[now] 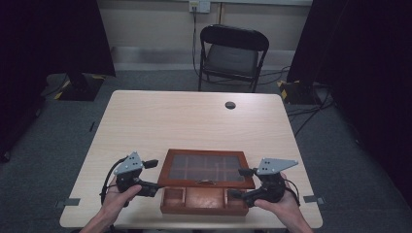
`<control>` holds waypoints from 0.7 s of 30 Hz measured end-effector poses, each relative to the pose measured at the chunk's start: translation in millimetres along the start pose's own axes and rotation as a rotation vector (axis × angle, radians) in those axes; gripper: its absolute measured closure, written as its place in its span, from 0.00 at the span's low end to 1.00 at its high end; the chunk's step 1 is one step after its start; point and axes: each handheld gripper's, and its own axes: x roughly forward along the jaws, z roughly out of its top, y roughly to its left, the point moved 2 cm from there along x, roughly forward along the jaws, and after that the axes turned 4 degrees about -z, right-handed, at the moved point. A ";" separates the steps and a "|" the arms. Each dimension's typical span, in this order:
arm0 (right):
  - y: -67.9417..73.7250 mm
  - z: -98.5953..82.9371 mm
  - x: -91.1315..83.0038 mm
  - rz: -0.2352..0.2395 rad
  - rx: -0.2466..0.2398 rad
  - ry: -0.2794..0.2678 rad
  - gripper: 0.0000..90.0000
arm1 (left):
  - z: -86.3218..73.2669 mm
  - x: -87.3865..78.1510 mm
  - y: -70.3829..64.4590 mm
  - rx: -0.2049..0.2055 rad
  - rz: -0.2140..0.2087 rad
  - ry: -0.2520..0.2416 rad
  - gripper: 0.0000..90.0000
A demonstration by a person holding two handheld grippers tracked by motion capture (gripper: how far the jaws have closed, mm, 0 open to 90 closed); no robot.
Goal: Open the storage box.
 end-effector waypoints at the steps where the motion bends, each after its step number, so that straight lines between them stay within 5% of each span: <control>1: -0.9 0.4 -0.1 -0.005 -0.001 -0.003 0.21 | 1.6 -0.7 0.8 0.004 0.003 0.000 0.19; 14: -7.5 3.4 -4.2 -0.044 -0.019 -0.026 0.18 | 12.1 4.6 -0.9 -0.010 -0.004 -0.026 0.19; 17: -10.7 2.6 -4.5 -0.103 -0.022 -0.012 0.17 | 15.0 5.2 -0.2 -0.017 -0.009 -0.026 0.19; 21: -13.0 2.4 -4.4 -0.102 -0.009 -0.024 0.17 | 17.2 7.1 0.6 -0.015 -0.026 -0.023 0.21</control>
